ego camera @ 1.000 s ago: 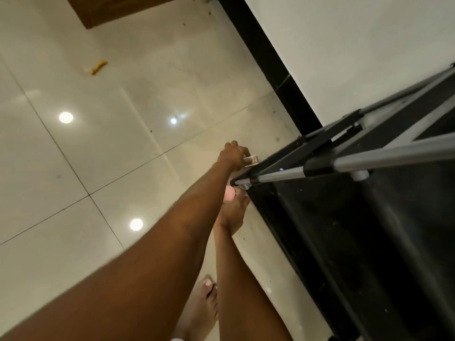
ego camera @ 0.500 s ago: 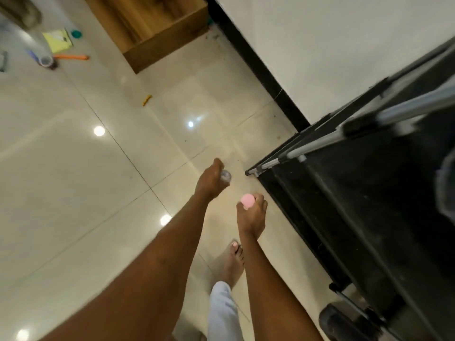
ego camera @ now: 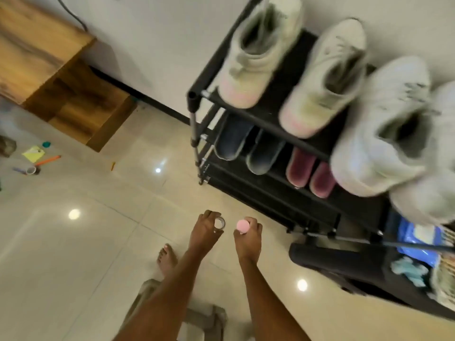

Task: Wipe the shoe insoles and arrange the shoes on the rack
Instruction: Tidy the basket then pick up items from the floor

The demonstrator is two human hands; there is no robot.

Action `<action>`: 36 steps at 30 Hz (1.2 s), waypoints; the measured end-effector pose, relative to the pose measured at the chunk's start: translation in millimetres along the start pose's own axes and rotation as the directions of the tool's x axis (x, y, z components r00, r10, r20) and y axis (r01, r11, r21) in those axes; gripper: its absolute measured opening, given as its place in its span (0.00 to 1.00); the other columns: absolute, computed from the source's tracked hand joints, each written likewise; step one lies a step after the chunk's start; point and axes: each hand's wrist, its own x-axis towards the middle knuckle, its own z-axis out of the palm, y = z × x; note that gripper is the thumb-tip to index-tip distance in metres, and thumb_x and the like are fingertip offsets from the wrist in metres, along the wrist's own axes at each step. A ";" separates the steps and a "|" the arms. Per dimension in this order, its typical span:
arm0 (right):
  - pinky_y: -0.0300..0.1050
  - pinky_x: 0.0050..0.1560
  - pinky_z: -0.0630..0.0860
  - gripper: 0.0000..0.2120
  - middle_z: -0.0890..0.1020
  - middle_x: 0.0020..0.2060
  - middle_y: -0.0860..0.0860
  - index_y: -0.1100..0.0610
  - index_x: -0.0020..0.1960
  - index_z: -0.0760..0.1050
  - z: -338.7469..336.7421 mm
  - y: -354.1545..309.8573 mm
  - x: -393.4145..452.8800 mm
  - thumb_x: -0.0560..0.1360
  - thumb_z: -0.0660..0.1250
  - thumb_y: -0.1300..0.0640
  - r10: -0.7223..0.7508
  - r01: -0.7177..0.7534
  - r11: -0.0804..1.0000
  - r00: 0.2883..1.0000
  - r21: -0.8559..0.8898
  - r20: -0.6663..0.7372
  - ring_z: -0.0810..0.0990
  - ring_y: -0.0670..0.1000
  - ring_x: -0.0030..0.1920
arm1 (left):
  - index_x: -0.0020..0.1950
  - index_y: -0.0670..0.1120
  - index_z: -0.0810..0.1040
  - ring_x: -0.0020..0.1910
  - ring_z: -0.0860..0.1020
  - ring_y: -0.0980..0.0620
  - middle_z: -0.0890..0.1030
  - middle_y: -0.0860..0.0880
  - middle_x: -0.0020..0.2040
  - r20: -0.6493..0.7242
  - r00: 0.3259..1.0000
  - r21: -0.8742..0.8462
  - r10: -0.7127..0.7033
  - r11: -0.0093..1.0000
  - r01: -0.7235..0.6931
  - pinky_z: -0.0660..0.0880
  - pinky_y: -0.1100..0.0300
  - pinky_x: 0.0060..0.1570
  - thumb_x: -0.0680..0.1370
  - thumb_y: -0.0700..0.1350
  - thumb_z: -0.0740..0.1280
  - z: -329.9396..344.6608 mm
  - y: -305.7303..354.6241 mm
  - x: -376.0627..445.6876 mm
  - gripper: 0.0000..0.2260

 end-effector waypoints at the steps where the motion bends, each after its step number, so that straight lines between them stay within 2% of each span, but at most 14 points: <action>1: 0.47 0.54 0.79 0.23 0.73 0.61 0.54 0.55 0.65 0.69 -19.2 10.9 -5.9 0.73 0.70 0.59 0.012 -0.011 1.000 1.000 0.012 -0.008 0.77 0.55 0.57 | 0.65 0.43 0.73 0.58 0.74 0.47 0.76 0.45 0.62 0.015 1.000 -0.002 0.019 1.000 -0.018 0.72 0.61 0.54 0.73 0.43 0.72 7.0 18.1 -10.7 0.21; 5: 0.45 0.57 0.74 0.22 0.71 0.63 0.54 0.56 0.67 0.67 -100.0 67.7 -30.4 0.75 0.67 0.58 0.053 -0.047 0.994 0.997 0.103 -0.061 0.76 0.55 0.58 | 0.65 0.45 0.70 0.58 0.76 0.49 0.75 0.46 0.62 0.068 0.996 -0.024 0.062 0.998 -0.060 0.73 0.61 0.56 0.75 0.44 0.70 42.4 99.9 -61.2 0.20; 11: 0.48 0.56 0.74 0.18 0.72 0.60 0.56 0.57 0.64 0.69 -221.4 154.7 -72.2 0.76 0.66 0.57 0.083 -0.056 0.985 0.984 0.166 -0.158 0.76 0.56 0.56 | 0.72 0.48 0.64 0.65 0.71 0.49 0.69 0.49 0.69 0.127 0.990 -0.003 0.062 0.998 -0.062 0.69 0.60 0.64 0.78 0.48 0.66 99.7 232.6 -139.4 0.23; 15: 0.43 0.46 0.71 0.14 0.72 0.55 0.54 0.57 0.60 0.71 -302.0 190.0 -86.5 0.75 0.64 0.59 0.073 -0.025 0.975 0.974 0.222 -0.213 0.77 0.56 0.51 | 0.62 0.48 0.70 0.54 0.75 0.51 0.73 0.50 0.61 0.121 0.981 -0.004 0.152 0.988 -0.153 0.72 0.62 0.54 0.79 0.47 0.63 133.0 320.3 -172.2 0.12; 18: 0.44 0.46 0.69 0.12 0.71 0.55 0.54 0.57 0.59 0.70 -355.2 213.8 -82.9 0.76 0.62 0.57 0.076 -0.009 0.968 0.963 0.251 -0.259 0.76 0.56 0.50 | 0.57 0.47 0.72 0.49 0.76 0.49 0.73 0.48 0.57 0.091 0.969 -0.093 0.229 0.971 -0.220 0.73 0.59 0.48 0.77 0.45 0.65 153.7 376.7 -183.8 0.10; 20: 0.44 0.46 0.71 0.13 0.72 0.55 0.54 0.57 0.59 0.70 -380.6 230.5 -70.1 0.76 0.62 0.56 0.083 -0.005 0.964 0.956 0.267 -0.282 0.76 0.56 0.52 | 0.58 0.46 0.73 0.49 0.77 0.48 0.71 0.48 0.59 0.092 0.962 -0.112 0.257 0.963 -0.247 0.75 0.56 0.48 0.76 0.45 0.67 169.0 405.8 -181.5 0.11; 24: 0.48 0.50 0.75 0.15 0.72 0.59 0.56 0.58 0.61 0.69 -423.9 261.8 -34.8 0.77 0.64 0.55 0.122 -0.022 0.957 0.935 0.290 -0.332 0.76 0.55 0.55 | 0.62 0.48 0.69 0.53 0.76 0.50 0.68 0.50 0.62 0.137 0.946 -0.065 0.295 0.955 -0.289 0.76 0.57 0.51 0.76 0.49 0.68 203.1 457.9 -162.1 0.17; 28: 0.46 0.52 0.73 0.17 0.72 0.61 0.56 0.59 0.63 0.68 -462.0 296.5 11.9 0.76 0.65 0.58 0.146 -0.027 0.953 0.913 0.301 -0.382 0.74 0.56 0.59 | 0.64 0.47 0.69 0.56 0.76 0.45 0.67 0.47 0.65 0.194 0.917 -0.005 0.347 0.936 -0.353 0.75 0.52 0.53 0.76 0.44 0.67 248.3 506.4 -126.1 0.17; 33: 0.51 0.58 0.74 0.18 0.75 0.60 0.56 0.58 0.64 0.69 -490.6 339.7 87.4 0.75 0.65 0.58 0.232 -0.133 0.955 0.891 0.265 -0.390 0.75 0.56 0.60 | 0.65 0.44 0.69 0.58 0.75 0.44 0.67 0.45 0.65 0.218 0.899 0.030 0.380 0.918 -0.395 0.77 0.49 0.53 0.76 0.40 0.67 302.6 544.9 -64.6 0.19; 36: 0.53 0.59 0.75 0.17 0.75 0.61 0.56 0.58 0.65 0.68 -507.2 357.9 124.9 0.77 0.64 0.58 0.276 -0.191 0.951 0.877 0.242 -0.394 0.76 0.57 0.60 | 0.66 0.44 0.69 0.58 0.75 0.44 0.68 0.45 0.64 0.192 0.894 0.056 0.405 0.905 -0.422 0.77 0.48 0.52 0.76 0.41 0.67 320.1 556.0 -30.1 0.18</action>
